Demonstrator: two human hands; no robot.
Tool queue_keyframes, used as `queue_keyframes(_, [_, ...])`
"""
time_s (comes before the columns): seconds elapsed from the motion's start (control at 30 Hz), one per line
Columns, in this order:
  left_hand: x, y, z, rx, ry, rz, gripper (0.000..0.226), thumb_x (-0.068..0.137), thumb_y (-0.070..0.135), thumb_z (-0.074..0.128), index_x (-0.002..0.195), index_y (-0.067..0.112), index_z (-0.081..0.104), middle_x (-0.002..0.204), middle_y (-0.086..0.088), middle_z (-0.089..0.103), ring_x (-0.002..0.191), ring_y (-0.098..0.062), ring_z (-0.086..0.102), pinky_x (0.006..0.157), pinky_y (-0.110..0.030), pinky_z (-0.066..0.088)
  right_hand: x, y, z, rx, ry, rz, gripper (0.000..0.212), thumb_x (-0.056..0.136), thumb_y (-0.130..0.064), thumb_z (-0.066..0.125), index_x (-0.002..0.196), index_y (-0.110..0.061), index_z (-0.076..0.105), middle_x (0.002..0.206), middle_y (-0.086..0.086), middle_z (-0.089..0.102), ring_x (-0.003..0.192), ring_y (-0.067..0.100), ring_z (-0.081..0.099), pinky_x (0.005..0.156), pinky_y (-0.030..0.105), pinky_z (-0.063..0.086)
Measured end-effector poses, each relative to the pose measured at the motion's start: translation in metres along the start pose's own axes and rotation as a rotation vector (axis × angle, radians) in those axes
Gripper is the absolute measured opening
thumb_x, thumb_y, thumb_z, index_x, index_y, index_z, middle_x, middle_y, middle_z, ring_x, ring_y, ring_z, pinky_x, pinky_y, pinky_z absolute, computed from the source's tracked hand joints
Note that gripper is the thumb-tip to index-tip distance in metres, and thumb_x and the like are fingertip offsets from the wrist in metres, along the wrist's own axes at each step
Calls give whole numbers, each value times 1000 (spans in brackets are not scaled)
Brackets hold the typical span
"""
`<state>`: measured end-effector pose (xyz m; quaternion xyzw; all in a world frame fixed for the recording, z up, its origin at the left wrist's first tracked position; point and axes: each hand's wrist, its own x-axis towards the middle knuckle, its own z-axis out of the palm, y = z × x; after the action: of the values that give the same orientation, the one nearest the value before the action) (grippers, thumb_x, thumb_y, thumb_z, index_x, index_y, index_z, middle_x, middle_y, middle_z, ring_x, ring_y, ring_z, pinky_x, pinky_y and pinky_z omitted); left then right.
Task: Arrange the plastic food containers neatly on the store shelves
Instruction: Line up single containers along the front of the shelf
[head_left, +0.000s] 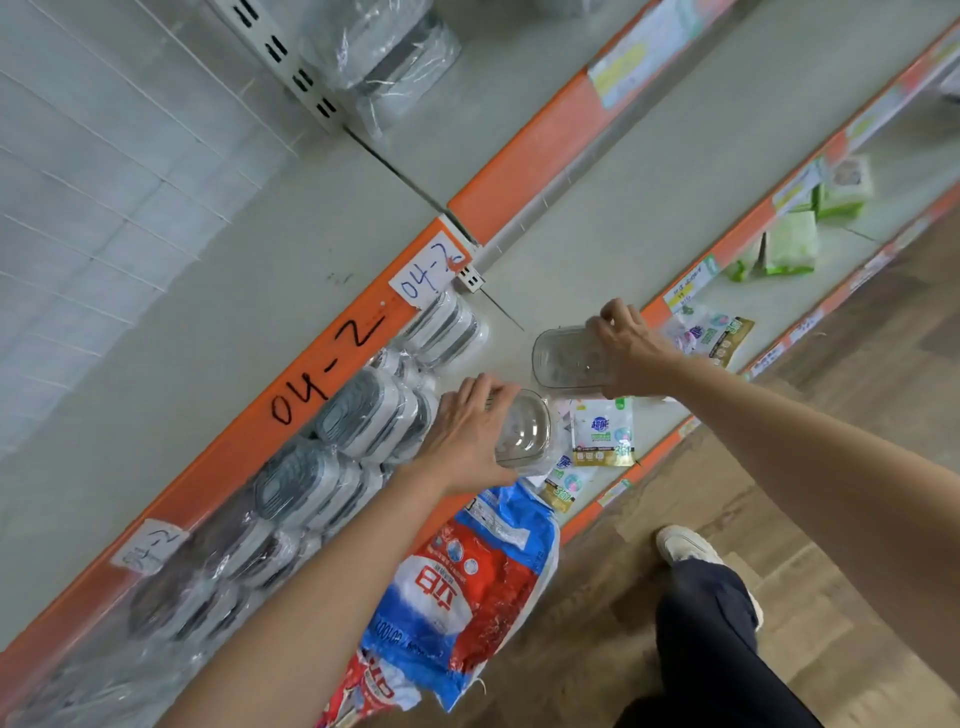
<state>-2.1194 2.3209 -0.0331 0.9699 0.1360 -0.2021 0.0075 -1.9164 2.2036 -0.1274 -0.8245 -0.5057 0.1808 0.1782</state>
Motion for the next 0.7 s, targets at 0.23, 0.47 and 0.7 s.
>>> queue_keyframes(0.23, [-14,50,-59,-4,212,78,100,63,58,73,142,24,23,126,-5,31,117,-22,31,100,-33,25,-78,7,-95,-20,61,18,80,65,-16,77,132,1,37,132,16,38,121,31,41,96,35,38])
queue_keyframes(0.47, [-37,68,-138,37,531,72,105,64,59,72,143,13,22,140,-5,34,129,-22,29,104,-37,20,-114,-20,-211,-218,150,-35,84,65,-21,79,135,-5,36,134,10,38,123,26,38,95,37,41])
queue_keyframes(0.7, [-60,27,-191,-52,712,-179,98,63,63,71,141,20,30,130,-6,37,121,-26,33,102,-40,26,-101,-68,-272,-165,316,-63,85,62,-22,84,130,3,38,127,18,40,120,31,37,99,34,32])
